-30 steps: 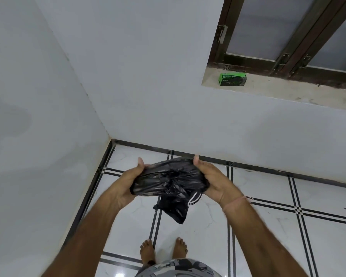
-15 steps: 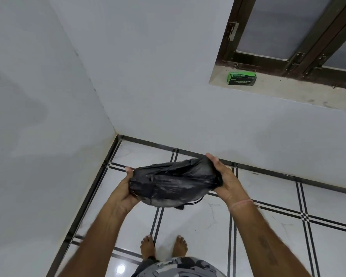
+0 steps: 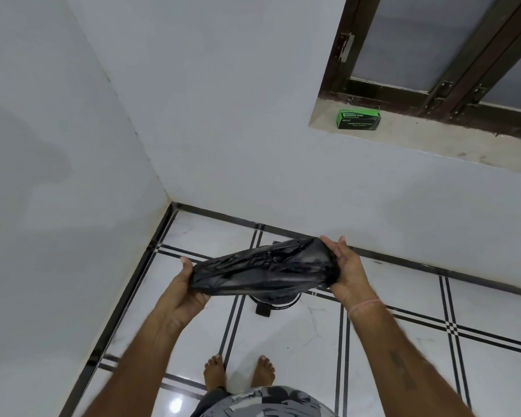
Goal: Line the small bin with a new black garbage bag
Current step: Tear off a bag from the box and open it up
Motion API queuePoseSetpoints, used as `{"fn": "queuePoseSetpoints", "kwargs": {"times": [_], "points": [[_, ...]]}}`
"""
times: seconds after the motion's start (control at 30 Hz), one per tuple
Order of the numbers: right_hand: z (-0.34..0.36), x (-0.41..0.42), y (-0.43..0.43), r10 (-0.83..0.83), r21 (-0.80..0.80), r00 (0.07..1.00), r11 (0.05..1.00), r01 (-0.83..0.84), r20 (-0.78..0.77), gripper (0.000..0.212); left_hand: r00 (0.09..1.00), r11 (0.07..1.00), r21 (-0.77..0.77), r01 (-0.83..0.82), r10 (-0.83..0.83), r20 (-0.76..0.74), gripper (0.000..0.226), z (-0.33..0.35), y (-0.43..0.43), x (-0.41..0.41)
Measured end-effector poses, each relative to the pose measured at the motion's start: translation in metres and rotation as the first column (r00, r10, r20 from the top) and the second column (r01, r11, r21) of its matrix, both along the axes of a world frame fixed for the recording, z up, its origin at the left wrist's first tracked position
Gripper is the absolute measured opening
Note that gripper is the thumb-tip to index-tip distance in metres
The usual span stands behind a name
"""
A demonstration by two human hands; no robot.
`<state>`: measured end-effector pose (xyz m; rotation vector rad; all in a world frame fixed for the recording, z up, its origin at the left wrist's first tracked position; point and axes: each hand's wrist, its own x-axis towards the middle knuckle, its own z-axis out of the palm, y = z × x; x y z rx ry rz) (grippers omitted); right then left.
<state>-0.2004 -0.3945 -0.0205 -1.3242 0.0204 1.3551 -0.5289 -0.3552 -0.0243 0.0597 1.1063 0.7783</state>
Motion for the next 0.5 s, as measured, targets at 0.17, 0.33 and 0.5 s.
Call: {"fn": "queuePoseSetpoints", "kwargs": {"times": [0.17,0.33,0.5], "points": [[-0.016,0.017,-0.009,-0.051,-0.095,0.999,0.994,0.05,-0.01,0.062,0.99,0.989,0.084,-0.124,0.118,0.078,0.076,0.007,0.001,-0.014],[-0.017,0.017,-0.006,0.023,-0.101,0.999,0.995,-0.02,0.032,0.07,0.996,0.985,0.145,-0.089,0.087,0.016,0.032,0.002,0.0,-0.015],[0.004,-0.013,0.013,0.27,-0.056,0.956,0.963,-0.265,0.117,0.083,0.942,0.953,0.198,0.228,-0.164,-0.293,0.054,0.018,0.007,0.015]]}}
